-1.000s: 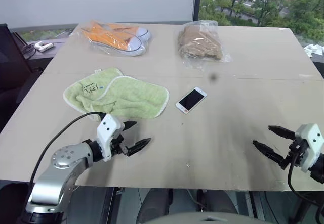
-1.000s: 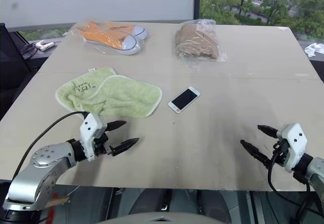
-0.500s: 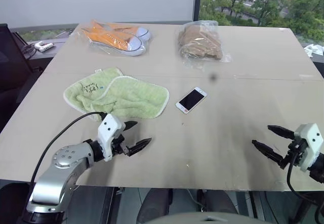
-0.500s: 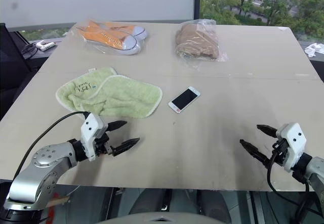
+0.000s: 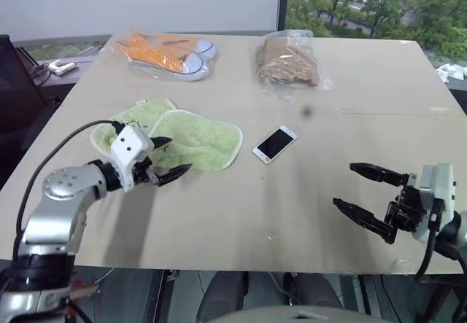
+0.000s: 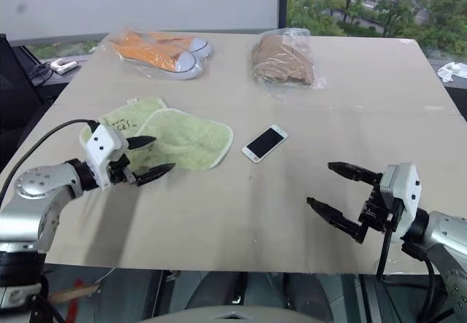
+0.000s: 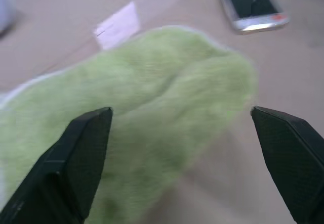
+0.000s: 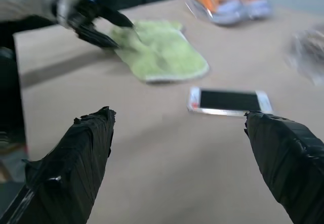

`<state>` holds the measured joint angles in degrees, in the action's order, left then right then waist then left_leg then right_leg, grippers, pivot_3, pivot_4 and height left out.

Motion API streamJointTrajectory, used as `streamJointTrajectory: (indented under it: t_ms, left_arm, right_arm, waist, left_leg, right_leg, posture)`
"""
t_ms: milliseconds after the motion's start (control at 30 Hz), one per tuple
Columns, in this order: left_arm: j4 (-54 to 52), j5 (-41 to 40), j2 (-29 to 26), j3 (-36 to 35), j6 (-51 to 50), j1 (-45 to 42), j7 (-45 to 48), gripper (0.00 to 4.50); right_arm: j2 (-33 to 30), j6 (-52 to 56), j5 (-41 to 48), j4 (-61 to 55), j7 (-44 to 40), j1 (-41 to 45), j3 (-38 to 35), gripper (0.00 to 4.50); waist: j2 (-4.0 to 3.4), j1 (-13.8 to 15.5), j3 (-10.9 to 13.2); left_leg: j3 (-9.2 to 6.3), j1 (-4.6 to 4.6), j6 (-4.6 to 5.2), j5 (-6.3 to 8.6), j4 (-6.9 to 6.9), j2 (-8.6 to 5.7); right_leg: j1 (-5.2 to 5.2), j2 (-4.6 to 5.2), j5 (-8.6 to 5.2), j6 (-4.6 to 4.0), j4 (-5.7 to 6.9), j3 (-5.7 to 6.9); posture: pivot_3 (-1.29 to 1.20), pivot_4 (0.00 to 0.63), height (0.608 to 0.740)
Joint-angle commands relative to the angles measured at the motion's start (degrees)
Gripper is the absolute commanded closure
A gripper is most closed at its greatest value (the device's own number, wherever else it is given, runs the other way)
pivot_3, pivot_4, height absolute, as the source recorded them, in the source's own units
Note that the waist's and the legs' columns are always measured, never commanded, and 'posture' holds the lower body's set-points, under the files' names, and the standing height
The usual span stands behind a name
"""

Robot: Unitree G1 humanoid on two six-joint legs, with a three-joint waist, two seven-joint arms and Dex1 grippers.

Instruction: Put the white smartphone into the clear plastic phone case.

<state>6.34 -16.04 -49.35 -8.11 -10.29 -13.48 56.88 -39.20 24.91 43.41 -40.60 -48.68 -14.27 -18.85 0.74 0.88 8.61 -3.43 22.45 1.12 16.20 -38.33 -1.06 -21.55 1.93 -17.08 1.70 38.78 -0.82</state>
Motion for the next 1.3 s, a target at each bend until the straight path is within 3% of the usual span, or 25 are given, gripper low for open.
streamJointTrajectory:
  t_ms: [33, 167, 200, 267, 367, 533, 667, 733, 1033, 1267, 1300]
  left_arm:
    - [10.70, 5.99, -0.76, 5.05, 7.24, -7.67, 3.56, 0.00]
    - [22.94, 11.56, -0.03, 10.59, 10.32, -15.85, 6.26, 0.00]
    - [26.10, 12.65, 0.12, 11.79, 10.86, -17.78, 7.08, 0.25]
    - [30.56, 13.23, 0.70, 12.61, 11.94, -20.69, 8.29, 0.89]
    - [33.58, 12.53, 1.48, 12.20, 13.87, -22.97, 9.49, 2.33]
    - [28.91, 3.10, 3.16, 5.17, 9.29, -24.78, 11.94, 4.46]
    - [27.39, -2.18, 3.84, 0.35, 1.00, -29.96, 9.36, 4.46]
    - [32.21, -2.70, 5.51, -1.50, 0.50, -36.91, 5.30, 4.46]
    - [59.65, 3.02, 13.12, -2.10, 11.54, -67.17, -8.28, 4.46]
    - [67.40, 12.68, 20.15, 1.50, 21.80, -74.77, -25.34, 4.46]
    - [67.86, 13.22, 20.58, 1.53, 21.78, -75.06, -26.15, 4.15]
  right_arm:
    - [0.08, 0.53, 1.00, -2.29, 2.41, 0.78, 0.33, 0.04]
    - [0.23, 0.43, 0.38, -2.52, 3.69, 0.69, 0.12, 0.04]
    - [0.14, 0.37, 0.44, -2.62, 3.94, 0.49, -0.33, 0.00]
    - [0.01, 0.37, 0.63, -2.80, 4.41, 0.11, -1.22, 0.00]
    - [0.09, 0.39, 0.99, -3.08, 5.03, -0.59, -1.93, 0.00]
    - [0.48, 0.10, 0.44, -3.70, 5.91, -1.47, -0.98, 0.00]
    - [0.32, 0.14, 0.44, -3.07, 6.04, -0.94, -0.72, 0.00]
    - [0.22, 0.23, 0.43, -2.37, 6.15, 0.08, -0.42, 0.00]
    - [0.89, -0.06, -0.61, -1.69, 7.25, 1.95, 0.81, 0.00]
    - [1.53, -0.39, -1.67, -1.98, 8.30, 2.09, 1.27, 0.00]
    - [1.56, -0.40, -1.78, -1.99, 8.40, 2.19, 1.31, 0.00]
  waist:
    - [0.02, 0.04, 0.00]
    - [0.07, -0.23, -0.01]
    - [0.07, -0.24, 0.00]
    - [0.07, -0.39, -0.01]
    - [0.08, -0.71, -0.02]
    - [0.14, -1.38, -0.01]
    - [0.35, -1.40, 0.04]
    - [0.38, -1.28, 0.03]
    - [0.64, -1.51, 0.13]
    - [0.72, -1.55, 0.17]
    - [0.73, -1.60, 0.18]
  left_leg:
    - [-0.03, 0.02, 0.00, 0.00, -0.01, -0.01]
    - [-0.01, 0.09, -0.01, -0.01, -0.04, -0.04]
    - [0.02, 0.14, -0.04, -0.03, -0.07, -0.05]
    - [0.01, 0.15, -0.01, -0.02, -0.07, -0.06]
    - [0.02, 0.12, 0.01, -0.01, -0.09, -0.05]
    - [-0.03, 0.16, 0.01, -0.01, -0.13, -0.04]
    - [-0.16, 0.25, 0.01, -0.01, -0.21, -0.04]
    - [-0.16, 0.28, 0.01, -0.01, -0.29, -0.04]
    - [-0.16, 0.39, -0.04, -0.04, -0.53, -0.21]
    - [-0.04, 0.39, -0.06, -0.05, -0.56, -0.31]
    - [-0.06, 0.41, -0.06, -0.05, -0.59, -0.31]
  right_leg:
    - [-0.01, 0.01, 0.00, 0.00, 0.01, 0.04]
    - [-0.05, 0.00, 0.00, 0.01, 0.01, 0.01]
    - [-0.14, -0.02, 0.00, 0.02, 0.05, -0.02]
    - [-0.15, -0.06, 0.00, 0.02, 0.09, 0.00]
    - [-0.15, -0.06, 0.00, 0.02, 0.13, 0.01]
    - [-0.15, -0.02, 0.00, 0.02, 0.13, -0.02]
    - [-0.16, -0.02, 0.00, 0.02, 0.14, 0.11]
    - [-0.14, -0.03, 0.00, 0.03, 0.14, 0.12]
    - [-0.12, -0.16, -0.01, 0.14, 0.17, 0.40]
    - [-0.16, 0.03, -0.08, 0.28, 0.21, 0.21]
    - [-0.17, 0.03, -0.07, 0.29, 0.22, 0.22]
  posture:
    - [0.00, 0.150, 0.740]
    - [0.00, 0.150, 0.740]
    - [0.00, 0.150, 0.740]
    - [0.00, 0.150, 0.740]
    - [0.00, 0.150, 0.740]
    - [0.00, 0.150, 0.740]
    - [0.00, 0.150, 0.740]
    - [0.00, 0.150, 0.740]
    - [0.00, 0.150, 0.740]
    - [0.00, 0.150, 0.740]
    - [0.00, 0.150, 0.740]
